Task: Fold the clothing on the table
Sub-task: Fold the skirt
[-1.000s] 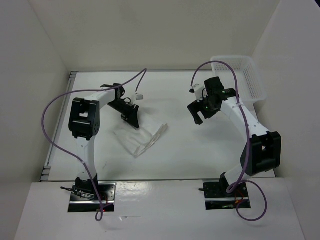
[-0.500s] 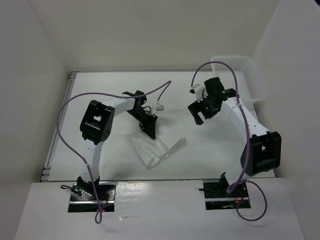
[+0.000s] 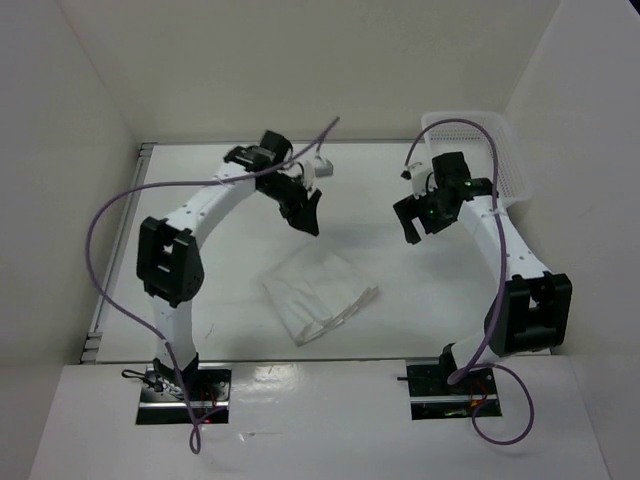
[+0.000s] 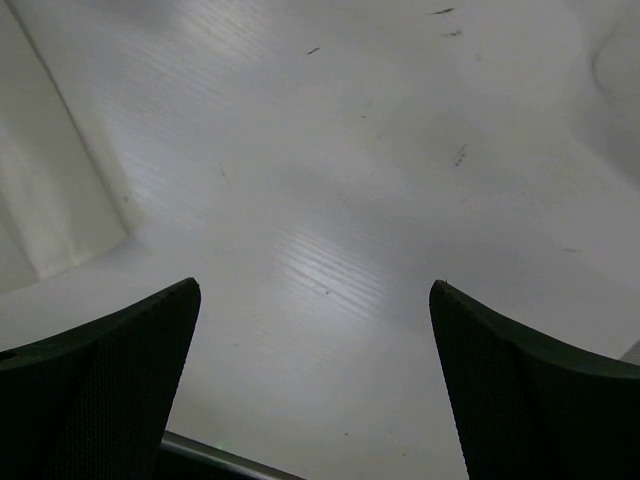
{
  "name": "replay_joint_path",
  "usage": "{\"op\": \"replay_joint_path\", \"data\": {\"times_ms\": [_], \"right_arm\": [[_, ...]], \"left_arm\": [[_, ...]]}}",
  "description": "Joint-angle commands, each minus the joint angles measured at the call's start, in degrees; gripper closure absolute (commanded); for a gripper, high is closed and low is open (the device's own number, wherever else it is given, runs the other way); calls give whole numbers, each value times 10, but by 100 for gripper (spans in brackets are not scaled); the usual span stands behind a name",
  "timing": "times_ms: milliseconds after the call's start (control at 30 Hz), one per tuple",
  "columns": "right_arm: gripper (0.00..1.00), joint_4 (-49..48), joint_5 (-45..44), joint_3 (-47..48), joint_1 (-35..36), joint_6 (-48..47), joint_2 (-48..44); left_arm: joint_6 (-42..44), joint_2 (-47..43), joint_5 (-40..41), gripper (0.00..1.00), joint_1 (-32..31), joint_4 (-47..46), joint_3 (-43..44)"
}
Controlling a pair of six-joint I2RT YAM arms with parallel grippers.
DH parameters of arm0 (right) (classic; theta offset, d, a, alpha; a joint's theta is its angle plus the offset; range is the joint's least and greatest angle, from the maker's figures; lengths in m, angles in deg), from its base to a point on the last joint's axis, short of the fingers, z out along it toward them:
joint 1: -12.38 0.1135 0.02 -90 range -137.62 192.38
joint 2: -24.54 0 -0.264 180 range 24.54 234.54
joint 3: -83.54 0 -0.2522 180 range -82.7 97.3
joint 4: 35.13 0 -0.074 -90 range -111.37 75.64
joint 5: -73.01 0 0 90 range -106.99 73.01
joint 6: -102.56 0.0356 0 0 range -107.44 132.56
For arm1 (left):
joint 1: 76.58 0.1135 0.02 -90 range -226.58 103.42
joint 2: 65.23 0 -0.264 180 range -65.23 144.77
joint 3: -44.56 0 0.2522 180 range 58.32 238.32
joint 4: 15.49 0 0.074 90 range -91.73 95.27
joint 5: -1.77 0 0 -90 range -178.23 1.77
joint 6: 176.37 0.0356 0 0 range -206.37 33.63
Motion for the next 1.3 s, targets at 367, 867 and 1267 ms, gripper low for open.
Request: {"op": "replay_joint_path", "data": {"times_ms": [367, 867, 1267], "right_arm": [[1, -229, 36, -175, -261, 133, -251], [1, -254, 40, -225, -304, 102, -259], [1, -254, 51, -225, -304, 91, -259]], "left_arm": [[-161, -462, 309, 0, 388, -169, -342], [-158, -508, 294, 0, 498, -244, -450], [-158, -502, 278, 0, 498, -250, -456]]}}
